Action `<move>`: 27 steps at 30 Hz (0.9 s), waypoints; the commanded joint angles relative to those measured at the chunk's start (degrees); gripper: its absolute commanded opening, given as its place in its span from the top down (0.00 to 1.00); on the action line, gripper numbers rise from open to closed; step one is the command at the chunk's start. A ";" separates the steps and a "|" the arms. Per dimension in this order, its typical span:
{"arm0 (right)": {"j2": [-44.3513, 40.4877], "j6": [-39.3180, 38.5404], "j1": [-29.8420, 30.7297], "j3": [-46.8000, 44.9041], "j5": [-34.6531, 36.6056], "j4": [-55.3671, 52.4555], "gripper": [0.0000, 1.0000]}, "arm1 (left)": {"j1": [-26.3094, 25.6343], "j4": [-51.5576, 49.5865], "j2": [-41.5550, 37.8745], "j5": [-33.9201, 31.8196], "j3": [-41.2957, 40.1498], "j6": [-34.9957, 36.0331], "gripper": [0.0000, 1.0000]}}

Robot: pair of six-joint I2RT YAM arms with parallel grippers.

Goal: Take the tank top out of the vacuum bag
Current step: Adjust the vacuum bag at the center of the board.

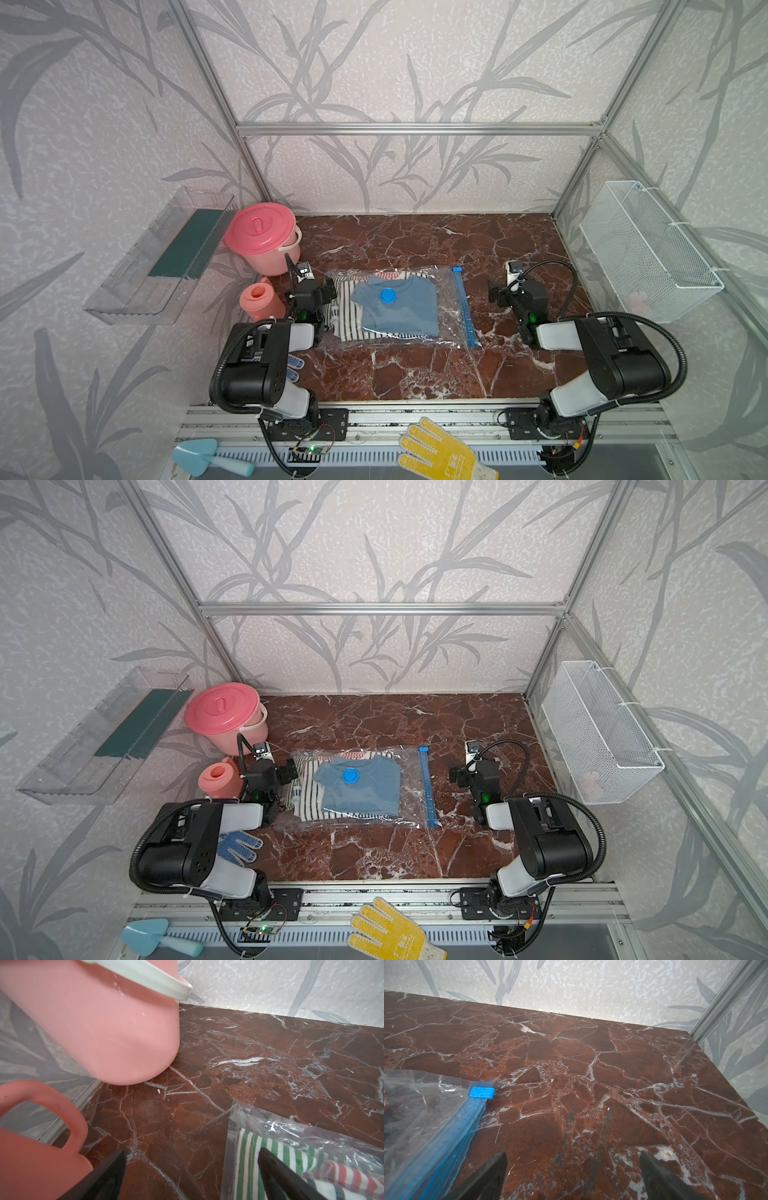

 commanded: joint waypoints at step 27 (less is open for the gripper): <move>-27.48 27.00 8.59 10.59 -4.40 -47.75 0.01 | -20.26 -66.99 -7.61 -2.18 29.89 -25.37 0.02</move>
